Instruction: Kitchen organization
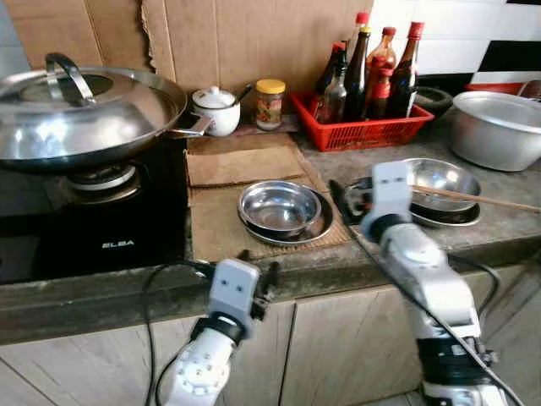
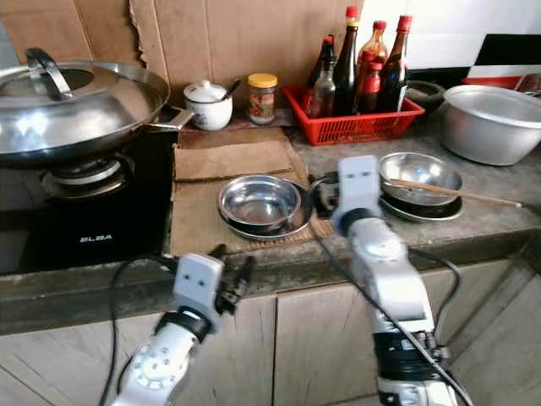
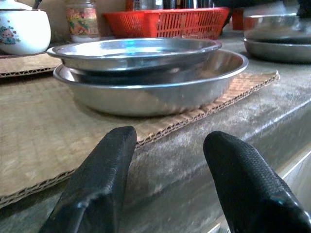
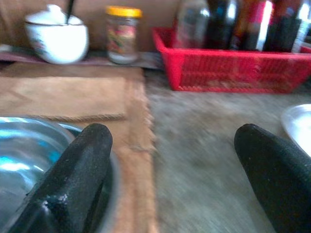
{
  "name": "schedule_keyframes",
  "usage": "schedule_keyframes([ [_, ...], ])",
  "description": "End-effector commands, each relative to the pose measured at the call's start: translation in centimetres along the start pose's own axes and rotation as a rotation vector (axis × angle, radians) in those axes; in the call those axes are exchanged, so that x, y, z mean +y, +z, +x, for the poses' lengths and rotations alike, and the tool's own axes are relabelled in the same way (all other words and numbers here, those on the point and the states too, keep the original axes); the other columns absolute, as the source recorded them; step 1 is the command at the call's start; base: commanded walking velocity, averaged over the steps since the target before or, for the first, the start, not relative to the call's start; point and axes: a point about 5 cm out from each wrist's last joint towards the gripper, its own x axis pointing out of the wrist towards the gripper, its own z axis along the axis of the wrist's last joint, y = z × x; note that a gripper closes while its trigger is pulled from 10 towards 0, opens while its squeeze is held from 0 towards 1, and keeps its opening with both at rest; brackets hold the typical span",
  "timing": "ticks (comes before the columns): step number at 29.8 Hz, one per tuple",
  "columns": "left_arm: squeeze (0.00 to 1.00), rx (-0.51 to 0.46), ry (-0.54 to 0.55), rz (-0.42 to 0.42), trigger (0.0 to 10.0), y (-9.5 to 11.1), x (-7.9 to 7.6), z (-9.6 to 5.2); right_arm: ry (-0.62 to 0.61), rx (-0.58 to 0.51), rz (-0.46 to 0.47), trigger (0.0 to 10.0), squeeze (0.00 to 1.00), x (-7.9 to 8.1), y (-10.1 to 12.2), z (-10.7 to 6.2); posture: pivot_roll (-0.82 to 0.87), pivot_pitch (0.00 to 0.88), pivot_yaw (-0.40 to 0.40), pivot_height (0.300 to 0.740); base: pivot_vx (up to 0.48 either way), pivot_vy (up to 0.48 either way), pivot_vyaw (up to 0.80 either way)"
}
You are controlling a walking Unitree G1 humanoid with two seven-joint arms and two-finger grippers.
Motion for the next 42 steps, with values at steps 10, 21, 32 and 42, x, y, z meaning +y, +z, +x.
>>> schedule_keyframes([
  [10,0.00,0.007,0.009,-0.001,10.0,-0.1,0.0,-0.3,0.171,0.151,0.082,10.0,0.00,1.6,2.7,1.7,0.02,0.000,-0.077,0.740,0.000,0.000,0.00],
  [21,0.00,0.010,0.011,-0.007,10.0,-0.2,-0.2,-0.4,0.200,0.342,0.050,10.0,0.00,2.2,1.0,2.3,0.02,0.000,-0.084,0.740,0.000,0.000,0.00],
  [32,0.00,0.012,0.010,-0.011,10.0,-0.2,-0.4,-0.5,0.227,0.421,0.060,10.0,0.00,2.3,1.0,2.6,0.02,0.000,-0.086,0.740,0.000,0.000,0.00],
  [42,0.00,0.017,0.015,-0.010,10.0,-0.3,-0.4,-0.5,0.267,0.485,0.130,10.0,0.00,2.8,0.9,2.9,0.01,0.000,-0.093,0.740,0.000,0.000,0.00],
])
